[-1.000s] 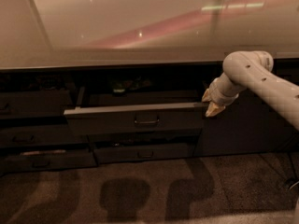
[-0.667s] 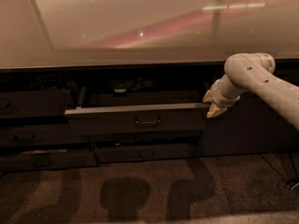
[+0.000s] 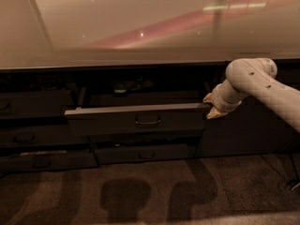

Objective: Open top drawer

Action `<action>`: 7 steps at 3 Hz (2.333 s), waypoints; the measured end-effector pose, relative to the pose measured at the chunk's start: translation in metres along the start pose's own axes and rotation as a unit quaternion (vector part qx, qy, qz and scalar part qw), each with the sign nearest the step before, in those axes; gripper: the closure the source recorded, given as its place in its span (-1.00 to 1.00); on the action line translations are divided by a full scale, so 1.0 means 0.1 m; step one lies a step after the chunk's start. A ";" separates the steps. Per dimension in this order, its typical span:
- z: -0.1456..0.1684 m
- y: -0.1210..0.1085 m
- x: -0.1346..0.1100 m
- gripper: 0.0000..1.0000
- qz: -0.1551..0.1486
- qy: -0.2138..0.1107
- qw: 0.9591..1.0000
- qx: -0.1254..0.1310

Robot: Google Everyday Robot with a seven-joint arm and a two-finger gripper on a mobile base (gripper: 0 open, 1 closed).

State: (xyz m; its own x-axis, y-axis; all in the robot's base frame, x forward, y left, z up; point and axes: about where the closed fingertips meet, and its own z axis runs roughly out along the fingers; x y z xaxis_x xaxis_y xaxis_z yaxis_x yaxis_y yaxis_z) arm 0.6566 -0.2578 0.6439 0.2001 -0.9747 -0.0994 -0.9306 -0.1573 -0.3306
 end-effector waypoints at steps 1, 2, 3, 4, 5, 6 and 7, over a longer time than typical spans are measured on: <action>0.04 0.15 0.00 1.00 -0.003 -0.001 1.000 -0.003; 0.04 0.15 0.00 0.64 -0.003 -0.001 1.000 -0.003; 0.04 0.15 0.00 0.17 -0.003 -0.001 1.000 -0.003; 0.04 0.15 0.00 -0.30 -0.003 -0.001 1.000 -0.003; -0.01 0.13 -0.01 -0.77 -0.003 -0.001 1.000 -0.003; -0.32 -0.04 -0.14 -1.00 -0.010 0.002 1.000 0.020; -0.63 -0.16 -0.28 -1.00 -0.022 0.008 0.999 0.043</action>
Offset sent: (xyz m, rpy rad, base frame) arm -0.0126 -0.0017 -0.0084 -0.0019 0.0056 0.0063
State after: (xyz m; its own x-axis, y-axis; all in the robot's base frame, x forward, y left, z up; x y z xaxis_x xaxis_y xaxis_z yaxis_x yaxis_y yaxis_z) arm 0.6468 -0.2378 0.7114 0.2345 -0.9697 -0.0689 -0.8912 -0.1861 -0.4137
